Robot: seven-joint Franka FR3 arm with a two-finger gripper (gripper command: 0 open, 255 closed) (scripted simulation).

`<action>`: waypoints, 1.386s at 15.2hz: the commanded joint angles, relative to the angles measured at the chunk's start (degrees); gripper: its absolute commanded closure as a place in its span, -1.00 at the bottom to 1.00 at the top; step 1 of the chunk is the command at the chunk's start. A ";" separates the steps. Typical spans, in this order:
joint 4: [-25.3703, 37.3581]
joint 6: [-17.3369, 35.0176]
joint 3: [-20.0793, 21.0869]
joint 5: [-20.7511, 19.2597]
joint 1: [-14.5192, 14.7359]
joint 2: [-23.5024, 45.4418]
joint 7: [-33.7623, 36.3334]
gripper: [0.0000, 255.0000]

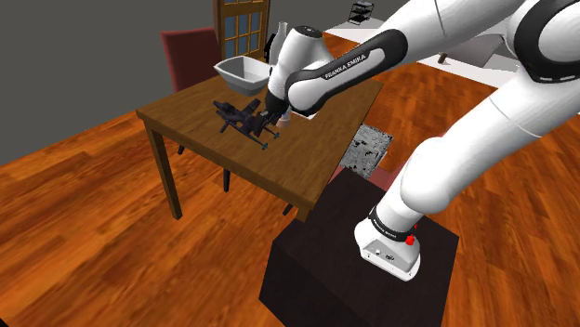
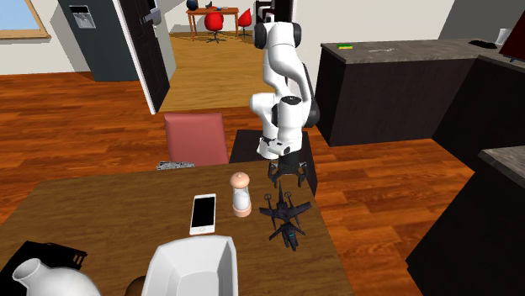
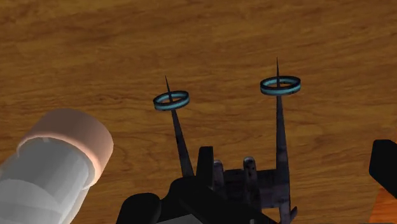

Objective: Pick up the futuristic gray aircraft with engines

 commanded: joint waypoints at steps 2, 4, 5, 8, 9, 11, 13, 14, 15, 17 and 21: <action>1.74 6.37 1.22 -2.81 -0.52 5.96 1.35 -1.00; 1.30 8.13 1.30 -3.33 -0.67 7.30 1.77 -1.00; 1.10 9.02 1.35 -3.62 -0.76 7.99 2.01 -1.00; 0.60 11.65 1.48 -4.69 -1.06 10.15 2.87 -1.00; 0.39 13.03 1.57 -5.38 -1.27 11.34 3.42 -1.00; 0.39 13.03 1.57 -5.38 -1.27 11.34 3.42 -1.00; 0.26 14.28 0.89 -4.91 -1.55 12.39 2.08 1.00; 0.52 13.57 0.90 -4.59 -1.43 11.98 1.93 1.00; 0.51 13.63 0.28 -3.68 -1.49 11.96 0.43 1.00; 0.97 11.63 0.75 -3.82 -1.23 10.47 1.26 1.00; 0.39 13.04 1.71 -5.36 -1.40 11.34 3.41 1.00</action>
